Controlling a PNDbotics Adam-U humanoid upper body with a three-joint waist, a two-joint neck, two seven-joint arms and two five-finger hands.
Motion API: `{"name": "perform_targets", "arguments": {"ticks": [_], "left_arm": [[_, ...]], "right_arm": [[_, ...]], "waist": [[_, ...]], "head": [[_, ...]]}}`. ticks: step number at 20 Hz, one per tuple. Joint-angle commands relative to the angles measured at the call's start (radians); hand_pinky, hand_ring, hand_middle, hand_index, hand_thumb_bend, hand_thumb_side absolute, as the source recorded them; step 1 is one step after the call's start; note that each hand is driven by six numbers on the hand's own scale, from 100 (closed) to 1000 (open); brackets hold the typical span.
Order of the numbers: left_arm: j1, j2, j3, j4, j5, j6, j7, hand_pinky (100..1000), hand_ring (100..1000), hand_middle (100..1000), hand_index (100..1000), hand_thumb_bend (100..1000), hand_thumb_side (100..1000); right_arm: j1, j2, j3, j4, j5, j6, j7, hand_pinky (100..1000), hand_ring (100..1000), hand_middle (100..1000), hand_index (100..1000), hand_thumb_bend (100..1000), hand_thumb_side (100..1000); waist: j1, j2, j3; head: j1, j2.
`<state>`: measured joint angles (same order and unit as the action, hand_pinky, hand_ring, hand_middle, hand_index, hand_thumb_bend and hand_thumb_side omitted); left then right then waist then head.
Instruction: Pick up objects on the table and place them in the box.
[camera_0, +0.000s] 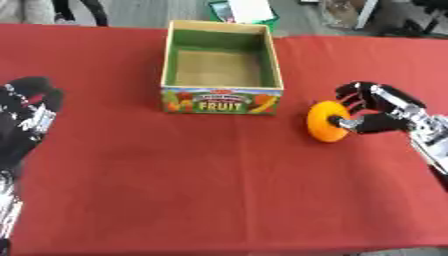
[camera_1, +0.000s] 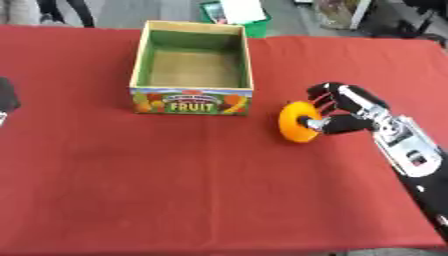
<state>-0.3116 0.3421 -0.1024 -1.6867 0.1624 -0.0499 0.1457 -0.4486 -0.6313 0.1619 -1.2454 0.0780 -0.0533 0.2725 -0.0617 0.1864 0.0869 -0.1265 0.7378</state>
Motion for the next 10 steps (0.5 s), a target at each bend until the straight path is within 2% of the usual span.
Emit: {"name": "perform_targets", "arguments": {"ticks": [1,2,5,8,10], "left_arm": [[-0.015,0.009,0.001,-0.010,0.003,-0.003,-0.003,722,799,689,637,594,392],[-0.015,0.009,0.001,-0.010,0.003,-0.003,-0.003,722,799,689,637,594,392],[-0.015,0.009,0.001,-0.010,0.003,-0.003,-0.003,722,799,689,637,594,392],[-0.015,0.009,0.001,-0.010,0.003,-0.003,-0.003,722,799,689,638,594,392],[-0.015,0.009,0.001,-0.010,0.003,-0.003,-0.003,722,799,689,638,594,392]], "right_arm": [[-0.014,-0.025,0.003,-0.006,0.025,-0.009,0.034,704,740,705,813,369,133],[-0.014,-0.026,0.004,-0.008,0.034,-0.013,0.050,702,735,683,794,337,100],[-0.014,-0.028,0.002,-0.016,0.065,-0.024,0.090,697,710,614,730,253,100],[-0.013,-0.029,-0.003,-0.022,0.094,-0.030,0.114,683,670,510,631,109,100],[-0.013,-0.029,-0.008,-0.023,0.109,-0.031,0.114,668,636,447,548,100,100]], "waist": [[0.001,-0.012,0.001],[0.001,-0.012,0.001],[0.000,-0.012,0.001],[0.000,-0.012,0.000],[0.001,-0.012,-0.001]], "head": [[-0.004,0.000],[-0.004,0.000],[-0.003,0.000],[-0.002,0.000],[-0.002,0.001]]}}
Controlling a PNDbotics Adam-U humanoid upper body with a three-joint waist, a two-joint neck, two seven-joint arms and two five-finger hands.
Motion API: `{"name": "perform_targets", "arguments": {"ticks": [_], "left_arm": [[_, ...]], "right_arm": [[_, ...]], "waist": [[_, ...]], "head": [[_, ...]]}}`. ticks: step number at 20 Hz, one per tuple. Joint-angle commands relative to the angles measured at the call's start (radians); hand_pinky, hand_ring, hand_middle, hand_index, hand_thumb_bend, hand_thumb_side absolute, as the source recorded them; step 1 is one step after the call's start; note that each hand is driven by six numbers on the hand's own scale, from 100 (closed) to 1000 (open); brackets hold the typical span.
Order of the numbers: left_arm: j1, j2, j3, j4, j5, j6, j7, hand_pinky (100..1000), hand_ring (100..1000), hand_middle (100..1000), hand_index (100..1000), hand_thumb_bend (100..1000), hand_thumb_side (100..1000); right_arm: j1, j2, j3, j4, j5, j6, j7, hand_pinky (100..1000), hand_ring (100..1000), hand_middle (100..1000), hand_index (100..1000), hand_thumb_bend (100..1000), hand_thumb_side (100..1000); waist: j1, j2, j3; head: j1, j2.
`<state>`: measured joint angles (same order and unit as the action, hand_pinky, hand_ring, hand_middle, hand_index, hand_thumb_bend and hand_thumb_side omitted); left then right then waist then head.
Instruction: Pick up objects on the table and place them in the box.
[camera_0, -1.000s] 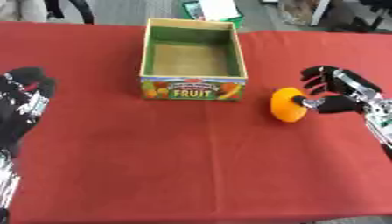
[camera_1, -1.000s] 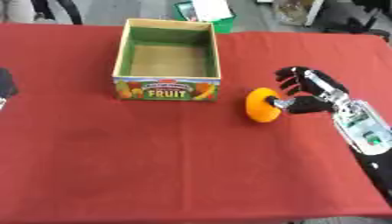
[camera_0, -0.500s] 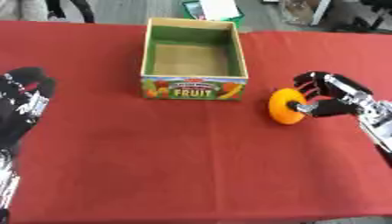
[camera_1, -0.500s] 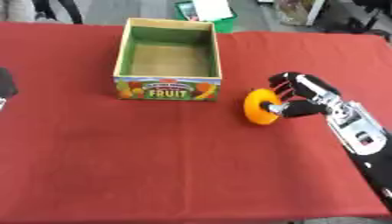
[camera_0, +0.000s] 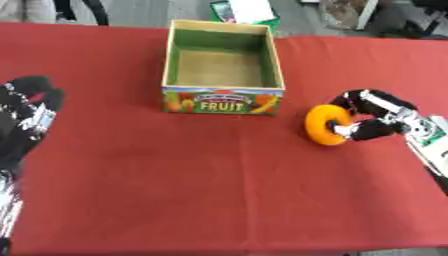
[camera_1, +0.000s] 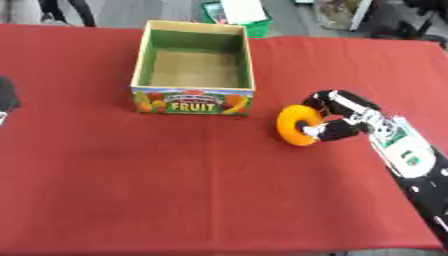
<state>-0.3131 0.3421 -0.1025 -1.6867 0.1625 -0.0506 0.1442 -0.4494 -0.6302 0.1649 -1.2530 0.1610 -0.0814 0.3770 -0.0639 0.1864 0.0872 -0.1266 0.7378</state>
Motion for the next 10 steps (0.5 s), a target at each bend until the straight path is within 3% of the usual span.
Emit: {"name": "perform_targets", "arguments": {"ticks": [1,5,10], "left_arm": [[-0.013,0.009,0.002,-0.010,0.003,-0.002,-0.002,722,799,689,637,594,392],[-0.012,0.009,0.002,-0.009,0.004,-0.001,-0.001,722,799,689,638,593,392],[-0.012,0.010,0.002,-0.010,0.004,-0.001,-0.001,722,799,689,637,593,392]], "right_arm": [[-0.012,-0.031,-0.013,-0.017,0.034,-0.003,0.003,663,626,426,526,100,100],[-0.014,-0.031,-0.023,-0.024,0.059,-0.010,-0.041,620,564,291,392,100,100],[-0.026,-0.036,-0.038,-0.037,0.059,-0.012,-0.117,605,548,271,376,100,100]], "waist": [[0.003,-0.012,-0.001],[0.004,-0.013,-0.002],[0.004,-0.015,-0.004]], "head": [[-0.002,0.001],[-0.002,0.002],[-0.001,0.002]]}}
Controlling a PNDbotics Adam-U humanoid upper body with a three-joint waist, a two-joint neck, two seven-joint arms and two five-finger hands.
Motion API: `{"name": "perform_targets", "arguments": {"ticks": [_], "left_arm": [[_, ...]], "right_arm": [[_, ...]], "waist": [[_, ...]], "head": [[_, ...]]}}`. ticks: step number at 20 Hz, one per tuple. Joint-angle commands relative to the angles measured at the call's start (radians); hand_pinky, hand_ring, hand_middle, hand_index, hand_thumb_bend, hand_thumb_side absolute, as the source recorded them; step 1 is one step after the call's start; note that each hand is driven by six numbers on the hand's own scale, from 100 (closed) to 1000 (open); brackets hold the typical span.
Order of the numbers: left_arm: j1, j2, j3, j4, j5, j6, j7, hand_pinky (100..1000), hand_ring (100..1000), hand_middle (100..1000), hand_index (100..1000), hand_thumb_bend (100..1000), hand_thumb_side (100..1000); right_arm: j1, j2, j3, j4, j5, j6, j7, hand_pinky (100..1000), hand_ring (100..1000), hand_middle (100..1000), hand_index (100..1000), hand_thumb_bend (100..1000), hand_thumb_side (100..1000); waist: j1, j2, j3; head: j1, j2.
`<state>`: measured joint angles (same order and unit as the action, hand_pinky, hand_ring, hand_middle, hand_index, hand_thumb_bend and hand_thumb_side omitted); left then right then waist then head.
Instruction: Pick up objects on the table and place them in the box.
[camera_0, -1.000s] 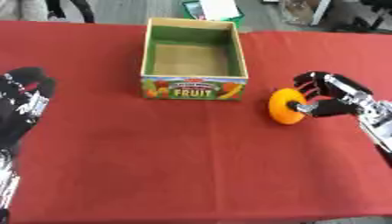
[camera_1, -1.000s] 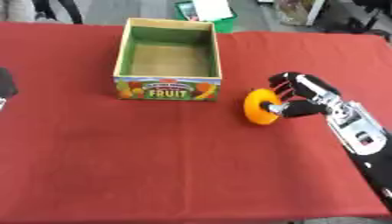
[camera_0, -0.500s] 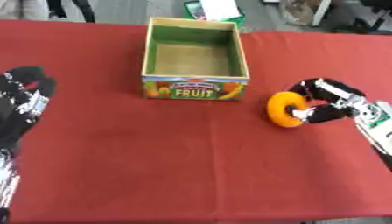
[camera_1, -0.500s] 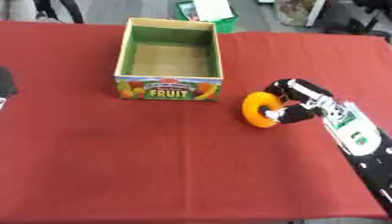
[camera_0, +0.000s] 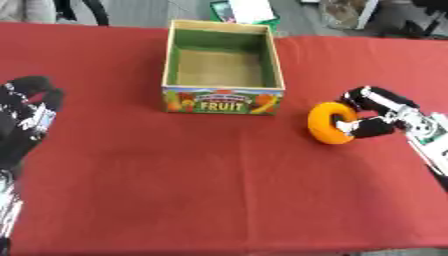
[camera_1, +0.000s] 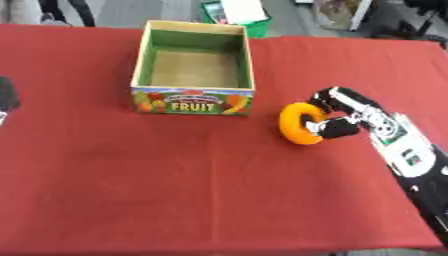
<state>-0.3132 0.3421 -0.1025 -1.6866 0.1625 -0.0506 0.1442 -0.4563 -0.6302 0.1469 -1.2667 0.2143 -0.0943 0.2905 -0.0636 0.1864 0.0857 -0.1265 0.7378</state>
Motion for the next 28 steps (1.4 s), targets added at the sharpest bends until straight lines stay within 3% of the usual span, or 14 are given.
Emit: {"name": "perform_targets", "arguments": {"ticks": [1,7,13,21,28], "left_arm": [[-0.012,0.010,0.002,-0.010,0.004,-0.001,-0.001,722,800,689,638,593,392],[-0.010,0.011,0.001,-0.010,0.003,-0.001,-0.002,722,800,689,638,593,392],[-0.011,0.012,-0.002,-0.010,0.003,0.000,-0.005,722,800,689,638,593,392],[-0.025,0.009,-0.019,-0.012,0.004,0.003,-0.022,722,801,689,638,593,393],[-0.045,-0.003,-0.036,-0.011,0.006,0.002,-0.038,723,801,690,638,592,392]], "right_arm": [[-0.026,-0.039,-0.024,-0.027,0.002,0.001,-0.040,605,547,270,376,100,100],[-0.090,-0.064,-0.048,-0.042,0.001,0.005,-0.078,600,543,274,381,100,100],[-0.203,-0.060,-0.048,0.015,0.002,0.016,-0.107,589,535,278,386,100,100],[-0.382,0.028,-0.036,0.178,0.058,0.000,-0.145,583,532,283,392,100,100],[-0.476,0.110,-0.034,0.295,0.133,-0.026,-0.170,587,536,303,412,100,100]], "waist": [[0.003,-0.016,-0.003],[0.001,-0.021,-0.002],[-0.001,-0.024,0.011],[-0.008,-0.017,0.057],[-0.022,-0.004,0.116]], "head": [[-0.001,0.002],[-0.001,0.003],[-0.006,0.001],[-0.032,-0.008],[-0.064,-0.026]]}}
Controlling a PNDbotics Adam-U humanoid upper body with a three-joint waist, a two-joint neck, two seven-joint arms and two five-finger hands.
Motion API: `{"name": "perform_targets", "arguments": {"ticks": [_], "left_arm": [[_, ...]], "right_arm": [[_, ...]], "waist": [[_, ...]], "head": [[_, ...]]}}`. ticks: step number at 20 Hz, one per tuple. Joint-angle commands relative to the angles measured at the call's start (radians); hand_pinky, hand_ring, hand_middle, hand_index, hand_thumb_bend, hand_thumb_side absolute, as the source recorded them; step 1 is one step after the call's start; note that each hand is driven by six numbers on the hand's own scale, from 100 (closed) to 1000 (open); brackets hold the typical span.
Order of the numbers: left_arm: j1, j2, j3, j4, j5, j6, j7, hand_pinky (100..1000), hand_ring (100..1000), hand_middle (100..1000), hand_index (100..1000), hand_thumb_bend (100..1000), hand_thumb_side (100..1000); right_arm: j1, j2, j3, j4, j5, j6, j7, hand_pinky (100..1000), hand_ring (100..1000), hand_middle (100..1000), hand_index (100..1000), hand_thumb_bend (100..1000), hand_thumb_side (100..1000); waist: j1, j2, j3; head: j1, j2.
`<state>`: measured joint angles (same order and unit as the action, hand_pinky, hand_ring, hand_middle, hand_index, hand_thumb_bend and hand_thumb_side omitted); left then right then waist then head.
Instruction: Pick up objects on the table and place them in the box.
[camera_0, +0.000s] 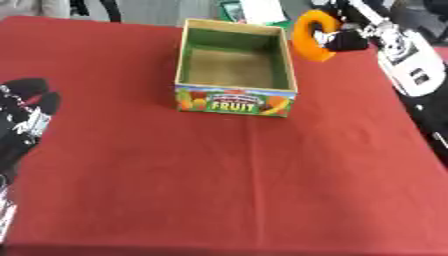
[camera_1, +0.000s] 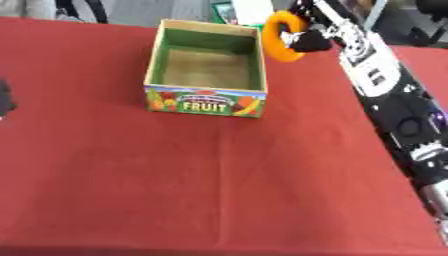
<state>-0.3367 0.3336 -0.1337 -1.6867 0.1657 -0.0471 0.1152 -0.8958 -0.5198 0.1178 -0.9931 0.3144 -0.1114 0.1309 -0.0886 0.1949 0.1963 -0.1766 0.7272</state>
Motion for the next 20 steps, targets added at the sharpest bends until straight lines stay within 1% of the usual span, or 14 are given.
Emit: {"name": "perform_targets", "arguments": {"ticks": [1,4,6,7,8,9,11,12,13,17,20], "left_arm": [[-0.025,0.005,-0.007,-0.011,0.003,-0.002,-0.012,723,801,690,638,592,393],[-0.034,0.002,-0.011,-0.013,0.002,-0.002,-0.018,723,802,690,638,592,393],[-0.036,0.001,-0.013,-0.014,0.003,-0.001,-0.020,723,802,690,638,593,392],[-0.037,0.001,-0.014,-0.014,0.003,-0.001,-0.021,723,802,690,638,593,393],[-0.038,0.000,-0.015,-0.014,0.004,-0.001,-0.022,723,802,690,638,593,392],[-0.039,0.000,-0.015,-0.014,0.004,-0.001,-0.022,723,802,690,637,593,392],[-0.039,0.000,-0.015,-0.014,0.004,-0.001,-0.022,723,802,690,637,594,392],[-0.039,-0.001,-0.014,-0.014,0.004,-0.001,-0.021,723,802,690,637,594,392],[-0.038,-0.001,-0.014,-0.013,0.004,-0.001,-0.021,722,802,690,637,594,392],[-0.036,0.000,-0.013,-0.012,0.005,-0.001,-0.019,723,802,690,637,594,392],[-0.033,0.001,-0.010,-0.011,0.005,-0.002,-0.017,723,802,690,637,594,392]], "right_arm": [[-0.045,0.007,-0.004,0.032,0.044,-0.013,-0.012,589,538,315,424,100,100],[-0.061,0.027,-0.005,0.063,0.074,-0.020,-0.020,596,548,365,472,100,100],[-0.069,0.042,-0.003,0.086,0.097,-0.021,-0.025,603,561,416,525,113,100],[-0.072,0.049,-0.003,0.098,0.107,-0.022,-0.026,609,573,448,550,156,100],[-0.075,0.056,-0.003,0.110,0.118,-0.024,-0.027,611,578,460,560,173,100],[-0.077,0.062,-0.003,0.118,0.127,-0.027,-0.027,621,597,509,600,218,100],[-0.079,0.069,-0.001,0.127,0.143,-0.034,-0.025,640,638,594,660,281,100],[-0.078,0.071,0.001,0.128,0.148,-0.039,-0.021,647,653,619,678,302,100],[-0.078,0.071,0.003,0.126,0.154,-0.043,-0.017,655,674,660,716,344,104],[-0.067,0.065,0.009,0.101,0.159,-0.056,-0.006,661,685,688,735,396,168],[-0.053,0.050,0.013,0.064,0.143,-0.063,-0.003,659,681,676,737,380,165]], "waist": [[0.001,-0.011,0.014],[-0.003,-0.005,0.039],[-0.004,-0.002,0.052],[-0.005,0.000,0.057],[-0.005,0.001,0.061],[-0.005,0.002,0.063],[-0.004,0.004,0.064],[-0.004,0.005,0.061],[-0.004,0.005,0.059],[-0.002,0.004,0.046],[0.000,0.001,0.035]], "head": [[-0.019,-0.018],[-0.030,-0.026],[-0.036,-0.030],[-0.039,-0.031],[-0.041,-0.032],[-0.042,-0.032],[-0.043,-0.033],[-0.043,-0.033],[-0.042,-0.033],[-0.036,-0.032],[-0.030,-0.031]]}}
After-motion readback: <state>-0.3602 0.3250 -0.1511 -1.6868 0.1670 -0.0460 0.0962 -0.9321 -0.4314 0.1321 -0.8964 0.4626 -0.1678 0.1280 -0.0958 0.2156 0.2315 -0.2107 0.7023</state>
